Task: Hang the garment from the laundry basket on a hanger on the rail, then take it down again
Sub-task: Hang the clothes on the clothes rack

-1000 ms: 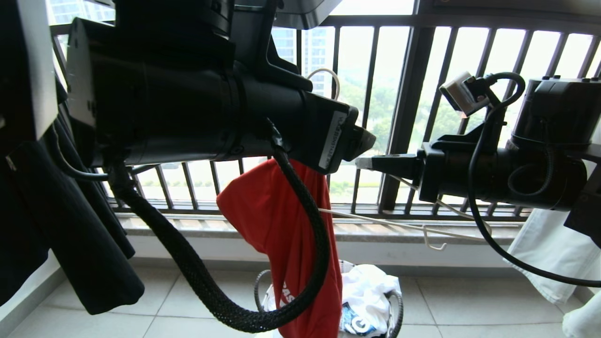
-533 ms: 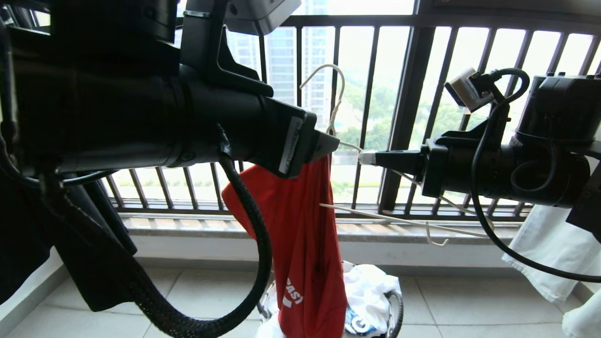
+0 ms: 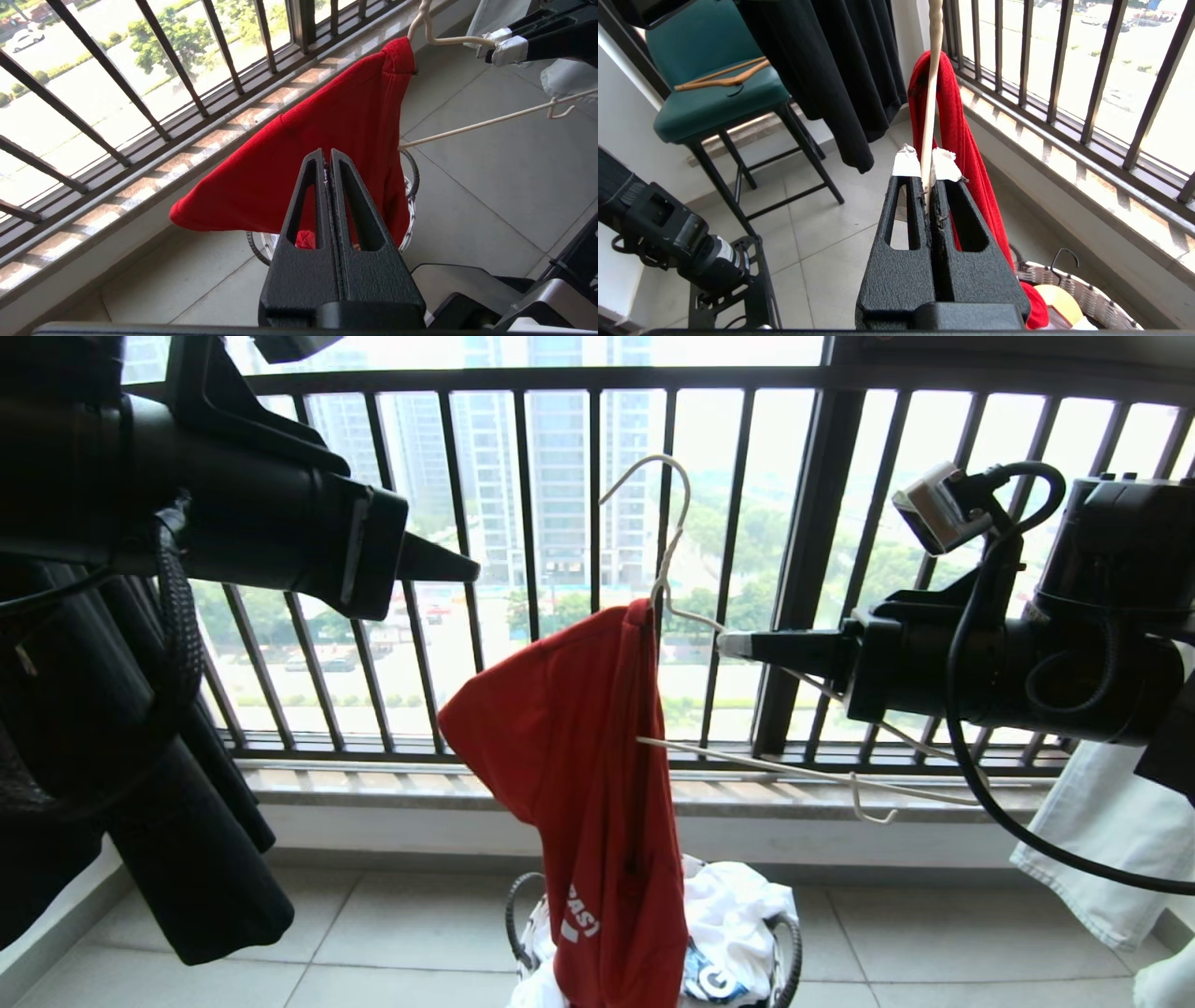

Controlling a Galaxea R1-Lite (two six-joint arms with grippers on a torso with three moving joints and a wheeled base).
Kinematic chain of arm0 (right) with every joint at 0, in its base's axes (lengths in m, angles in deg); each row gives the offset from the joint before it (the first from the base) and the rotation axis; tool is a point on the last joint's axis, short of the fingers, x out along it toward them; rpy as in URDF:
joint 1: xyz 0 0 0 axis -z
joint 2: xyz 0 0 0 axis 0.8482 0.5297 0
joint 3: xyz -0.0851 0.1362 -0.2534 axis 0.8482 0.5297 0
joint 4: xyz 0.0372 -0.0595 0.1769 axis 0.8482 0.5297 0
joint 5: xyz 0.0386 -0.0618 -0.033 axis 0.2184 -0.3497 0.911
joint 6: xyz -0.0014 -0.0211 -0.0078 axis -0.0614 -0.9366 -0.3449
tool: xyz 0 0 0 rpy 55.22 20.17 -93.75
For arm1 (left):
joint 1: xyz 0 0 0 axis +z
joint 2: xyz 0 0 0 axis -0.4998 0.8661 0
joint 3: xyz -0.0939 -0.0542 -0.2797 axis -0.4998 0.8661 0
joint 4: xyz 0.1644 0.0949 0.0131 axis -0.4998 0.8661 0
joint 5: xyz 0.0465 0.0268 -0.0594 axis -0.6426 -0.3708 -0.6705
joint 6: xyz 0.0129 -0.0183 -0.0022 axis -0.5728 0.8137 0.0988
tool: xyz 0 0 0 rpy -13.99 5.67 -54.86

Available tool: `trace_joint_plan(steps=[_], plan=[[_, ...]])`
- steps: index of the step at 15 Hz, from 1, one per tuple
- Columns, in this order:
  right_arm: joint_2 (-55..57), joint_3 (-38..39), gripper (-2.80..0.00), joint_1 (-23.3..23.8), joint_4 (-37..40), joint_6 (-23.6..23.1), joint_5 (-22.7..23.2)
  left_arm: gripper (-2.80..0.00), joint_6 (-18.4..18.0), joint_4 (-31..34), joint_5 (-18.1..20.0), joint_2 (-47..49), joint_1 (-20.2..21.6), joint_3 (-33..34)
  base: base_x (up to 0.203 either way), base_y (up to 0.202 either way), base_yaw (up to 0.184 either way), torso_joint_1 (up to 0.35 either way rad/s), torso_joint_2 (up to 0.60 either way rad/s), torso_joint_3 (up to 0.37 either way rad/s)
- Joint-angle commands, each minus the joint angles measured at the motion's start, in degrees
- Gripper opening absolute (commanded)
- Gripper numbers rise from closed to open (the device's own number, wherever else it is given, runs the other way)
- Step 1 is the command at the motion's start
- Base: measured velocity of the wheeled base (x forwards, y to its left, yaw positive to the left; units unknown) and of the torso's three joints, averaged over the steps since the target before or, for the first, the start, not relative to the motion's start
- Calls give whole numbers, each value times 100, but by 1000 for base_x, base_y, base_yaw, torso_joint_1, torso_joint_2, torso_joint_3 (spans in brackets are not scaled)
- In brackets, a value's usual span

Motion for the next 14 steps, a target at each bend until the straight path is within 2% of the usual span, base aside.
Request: trace_joint_plan(steps=[1, 3, 5, 7, 8, 10, 11, 12, 14], plan=[[-6, -3, -280, -3, -19, 6, 33, -280, -626, 144, 751, 292, 504, -180, 0, 0, 0, 0, 0, 0], [-6, -3, -280, 6, -19, 6, 51, -280, -962, 167, 977, 630, 563, -362, 0, 0, 0, 0, 0, 0], [-15, -3, -280, 41, -19, 15, 60, -280, -1106, 328, 1384, 977, 643, -818, 0, 0, 0, 0, 0, 0], [-32, -3, -280, 102, -19, 15, 146, -280, -1473, 1023, 1915, 1358, 794, -1461, 0, 0, 0, 0, 0, 0], [-40, -8, -280, 111, -19, 111, 201, -280, -1870, 1283, 2269, 1558, 894, -1616, 0, 0, 0, 0, 0, 0], [-41, -12, -280, 164, -38, 252, 290, -280, -2053, 1370, 2567, 1801, 966, -1637, 0, 0, 0, 0, 0, 0], [-41, -12, -280, 173, -63, 252, 297, -256, -2088, 1332, 2777, 1892, 1009, -1638, 0, 0, 0, 0, 0, 0], [-45, -12, -280, 173, -63, 252, 305, 0, -2103, 1267, 2992, 1952, 1047, -1638, 0, 0, 0, 0, 0, 0], [-76, -1, -280, 173, -63, 252, 414, 0, -2107, 1089, 3499, 1996, 1140, -1638, 0, 0, 0, 0, 0, 0]])
